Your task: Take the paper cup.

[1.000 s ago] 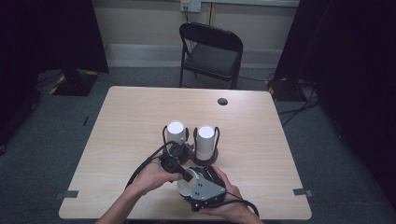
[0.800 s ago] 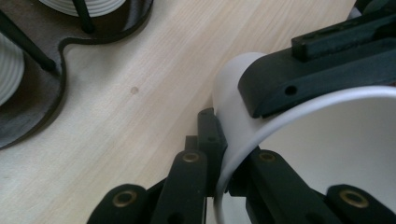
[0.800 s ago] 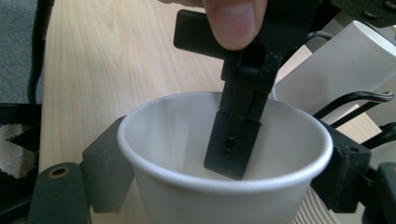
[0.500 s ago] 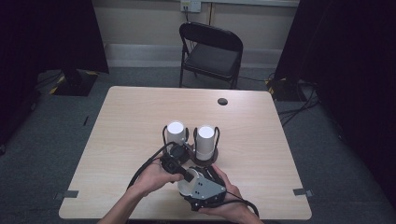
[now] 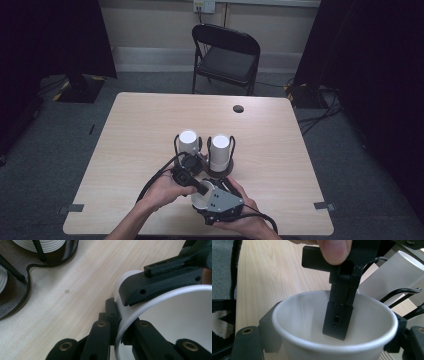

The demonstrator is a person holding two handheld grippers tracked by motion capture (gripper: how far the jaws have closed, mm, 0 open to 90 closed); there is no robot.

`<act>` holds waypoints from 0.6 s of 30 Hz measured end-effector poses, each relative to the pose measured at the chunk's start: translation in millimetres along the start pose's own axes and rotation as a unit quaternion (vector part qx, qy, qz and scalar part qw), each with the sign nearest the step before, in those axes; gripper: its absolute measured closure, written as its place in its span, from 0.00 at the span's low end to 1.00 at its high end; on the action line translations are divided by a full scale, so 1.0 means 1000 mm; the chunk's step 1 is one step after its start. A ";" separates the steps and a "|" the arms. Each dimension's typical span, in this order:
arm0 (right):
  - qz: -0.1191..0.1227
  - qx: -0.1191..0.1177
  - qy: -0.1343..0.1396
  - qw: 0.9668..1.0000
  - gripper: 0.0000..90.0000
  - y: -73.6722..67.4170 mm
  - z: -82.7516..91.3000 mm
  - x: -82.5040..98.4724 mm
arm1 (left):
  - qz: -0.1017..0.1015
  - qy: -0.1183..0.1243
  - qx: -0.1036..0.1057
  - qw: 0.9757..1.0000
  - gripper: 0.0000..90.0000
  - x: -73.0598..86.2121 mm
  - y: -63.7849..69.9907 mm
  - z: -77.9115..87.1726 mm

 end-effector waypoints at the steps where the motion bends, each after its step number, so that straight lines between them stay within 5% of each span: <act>1: -0.001 0.002 0.002 1.000 0.25 0.001 0.000 0.000 | 0.002 0.003 -0.001 1.000 0.94 0.000 0.000 0.000; 9: -0.015 0.007 0.009 1.000 0.25 0.007 0.004 -0.001 | 0.008 0.023 -0.010 1.000 0.79 -0.001 -0.003 0.006; 18: -0.022 0.007 0.010 1.000 0.25 0.007 0.004 -0.001 | -0.022 0.057 -0.032 0.998 0.60 -0.003 0.000 0.013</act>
Point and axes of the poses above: each handheld gripper's, and its own axes: z roughly backward along the jaws, x roughly out of its underside, y roughly to its right, the point moved 9 cm from there along -z, roughly forward along the jaws, and after that the axes turned 5 degrees about -z, right-handed, at the moved point
